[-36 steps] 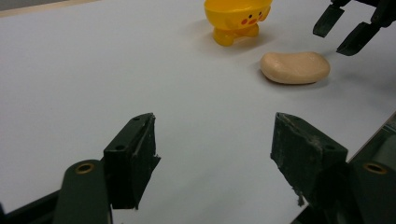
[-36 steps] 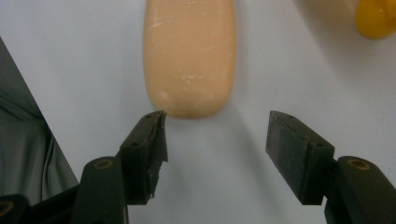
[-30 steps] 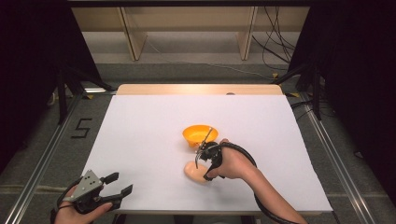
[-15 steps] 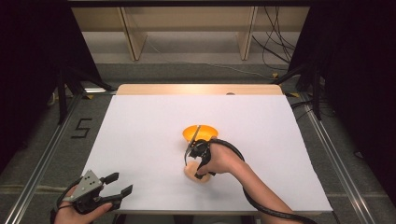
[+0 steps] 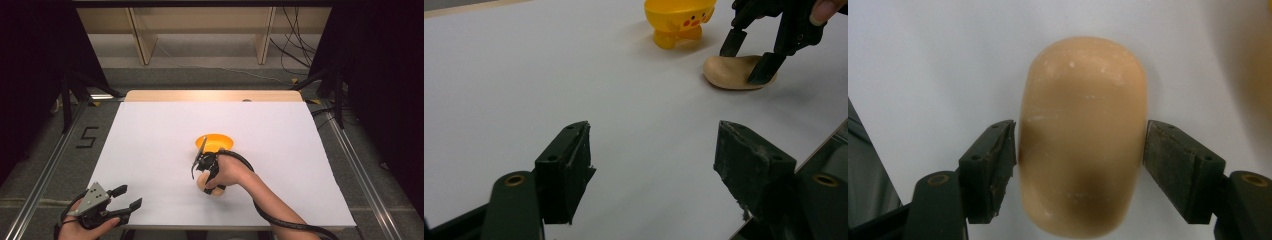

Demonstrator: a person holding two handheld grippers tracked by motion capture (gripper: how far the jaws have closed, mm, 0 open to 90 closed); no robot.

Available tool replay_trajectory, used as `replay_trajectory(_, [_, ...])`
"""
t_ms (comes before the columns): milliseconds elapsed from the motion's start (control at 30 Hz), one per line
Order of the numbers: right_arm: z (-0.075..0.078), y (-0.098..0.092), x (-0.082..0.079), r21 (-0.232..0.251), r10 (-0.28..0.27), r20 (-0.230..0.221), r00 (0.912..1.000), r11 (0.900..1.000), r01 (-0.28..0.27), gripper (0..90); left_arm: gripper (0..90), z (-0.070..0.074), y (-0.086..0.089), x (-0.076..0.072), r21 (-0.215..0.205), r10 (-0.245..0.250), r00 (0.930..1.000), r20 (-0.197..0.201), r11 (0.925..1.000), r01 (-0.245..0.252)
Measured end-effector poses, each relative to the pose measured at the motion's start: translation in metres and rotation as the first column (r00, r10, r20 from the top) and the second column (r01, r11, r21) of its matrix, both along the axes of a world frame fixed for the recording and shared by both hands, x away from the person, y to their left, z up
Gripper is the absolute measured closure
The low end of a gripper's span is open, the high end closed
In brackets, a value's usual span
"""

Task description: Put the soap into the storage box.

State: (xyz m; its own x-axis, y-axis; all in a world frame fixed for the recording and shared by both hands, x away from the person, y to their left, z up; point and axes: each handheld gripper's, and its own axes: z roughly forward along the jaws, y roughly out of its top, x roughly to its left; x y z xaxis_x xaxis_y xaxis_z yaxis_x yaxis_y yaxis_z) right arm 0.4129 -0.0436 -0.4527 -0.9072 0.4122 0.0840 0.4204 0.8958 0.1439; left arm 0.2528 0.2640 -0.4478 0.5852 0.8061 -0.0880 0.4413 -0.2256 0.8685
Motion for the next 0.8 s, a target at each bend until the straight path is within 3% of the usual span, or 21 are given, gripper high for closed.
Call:
replay_trajectory(67, [-0.0026,0.003,-0.0011,-0.006,-0.002,-0.014,0.9999,1.0,0.002,29.7,30.5,-0.0006,0.0,0.0005,-0.013,-0.005,1.0,-0.001,0.9999,0.005])
replay_trajectory(133, [-0.0069,0.0026,0.0022,-0.006,0.045,0.013,0.9989,0.999,-0.045,29.7,30.6,-0.0008,-0.0002,0.0003,-0.017,0.0,1.0,-0.003,0.9999,0.0])
replay_trajectory(333, [-0.0088,0.006,0.0011,-0.017,0.027,0.015,0.9995,0.999,-0.027,30.6,30.6,-0.0008,-0.0002,0.0003,-0.017,0.0,1.0,-0.003,0.9999,0.0])
replay_trajectory(500, [-0.0089,0.0056,0.0005,-0.024,0.071,0.028,0.9971,0.997,-0.071,33.1,30.6,-0.0009,-0.0011,0.0001,-0.026,0.002,1.0,-0.003,0.9997,-0.002])
replay_trajectory(533, [-0.0093,0.0062,0.0018,-0.03,0.12,0.047,0.9916,0.992,-0.119,33.3,30.6,-0.001,-0.0013,0.0001,-0.027,0.002,1.0,-0.003,0.9996,-0.002])
replay_trajectory(600, [-0.0086,0.0069,-0.0001,-0.039,0.118,0.043,0.9921,0.992,-0.116,33.5,30.6,-0.0009,-0.0007,0.0002,-0.019,0.0,1.0,-0.002,0.9998,0.0])
replay_trajectory(667, [-0.0086,0.0073,-0.0002,-0.044,0.151,0.049,0.9874,0.988,-0.148,33.6,30.6,-0.0008,-0.0004,0.0003,-0.019,0.0,1.0,-0.002,0.9998,0.0])
replay_trajectory(800, [-0.0089,0.0059,0.0007,-0.033,0.228,0.065,0.9715,0.974,-0.226,33.7,30.6,-0.0008,-0.0001,0.0004,-0.018,-0.001,1.0,-0.002,0.9998,0.001])
